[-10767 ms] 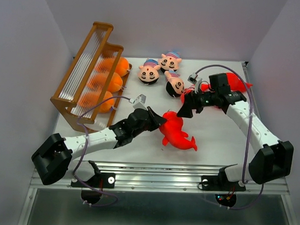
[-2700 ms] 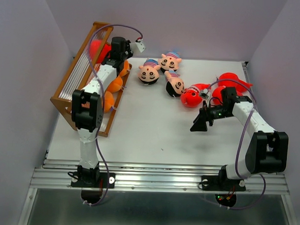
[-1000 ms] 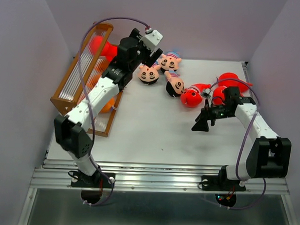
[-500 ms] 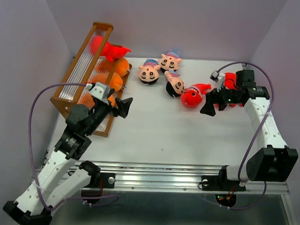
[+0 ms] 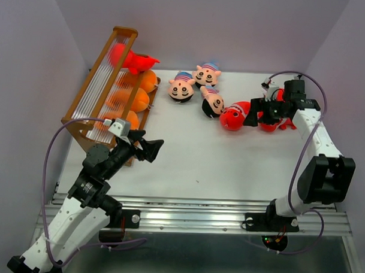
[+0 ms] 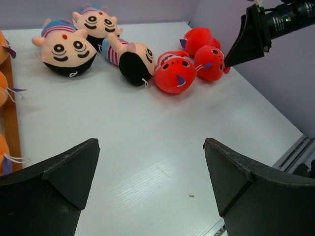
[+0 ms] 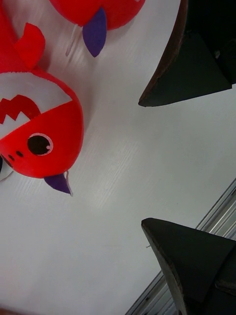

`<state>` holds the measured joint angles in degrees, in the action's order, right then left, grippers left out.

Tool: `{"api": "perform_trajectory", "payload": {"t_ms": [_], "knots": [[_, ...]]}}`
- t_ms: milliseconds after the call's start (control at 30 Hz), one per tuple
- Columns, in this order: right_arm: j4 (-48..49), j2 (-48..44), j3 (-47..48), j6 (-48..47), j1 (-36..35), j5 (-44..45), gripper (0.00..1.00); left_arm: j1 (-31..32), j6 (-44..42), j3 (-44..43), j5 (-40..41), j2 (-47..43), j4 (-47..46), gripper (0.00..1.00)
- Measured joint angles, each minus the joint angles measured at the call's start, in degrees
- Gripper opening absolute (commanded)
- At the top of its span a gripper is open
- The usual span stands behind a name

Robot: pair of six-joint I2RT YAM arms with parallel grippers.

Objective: Place and organize the stuffed toys onto the shelf
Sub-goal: Grab a stuffed toy with the right arm

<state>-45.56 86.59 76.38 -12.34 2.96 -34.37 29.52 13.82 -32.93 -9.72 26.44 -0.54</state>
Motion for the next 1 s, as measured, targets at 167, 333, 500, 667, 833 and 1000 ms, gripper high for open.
{"api": "perform_trajectory", "payload": {"t_ms": [167,333,500,667,833,1000], "knots": [[4.39,4.94,0.09,5.62,0.0,-2.54,1.0,0.0,2.56,4.02,-2.34,-1.6,0.31,0.99],[9.22,9.97,0.15,9.53,-0.7,-2.82,1.0,0.0,3.69,5.6,-3.37,-4.22,-0.13,0.99],[12.81,17.31,2.91,13.84,-1.57,-0.42,0.93,0.0,3.67,5.6,-3.78,-3.02,-1.01,0.99],[15.41,23.96,4.96,16.04,-1.81,-0.11,0.65,0.0,3.65,5.6,-4.5,0.55,-0.96,0.99],[16.11,25.27,4.96,16.63,-1.81,-3.06,0.14,0.0,3.65,5.6,-5.35,1.64,-0.98,0.98],[16.7,24.2,3.54,13.97,-1.81,-4.52,0.01,0.0,3.69,5.6,-6.38,1.64,-1.49,0.98]]}}
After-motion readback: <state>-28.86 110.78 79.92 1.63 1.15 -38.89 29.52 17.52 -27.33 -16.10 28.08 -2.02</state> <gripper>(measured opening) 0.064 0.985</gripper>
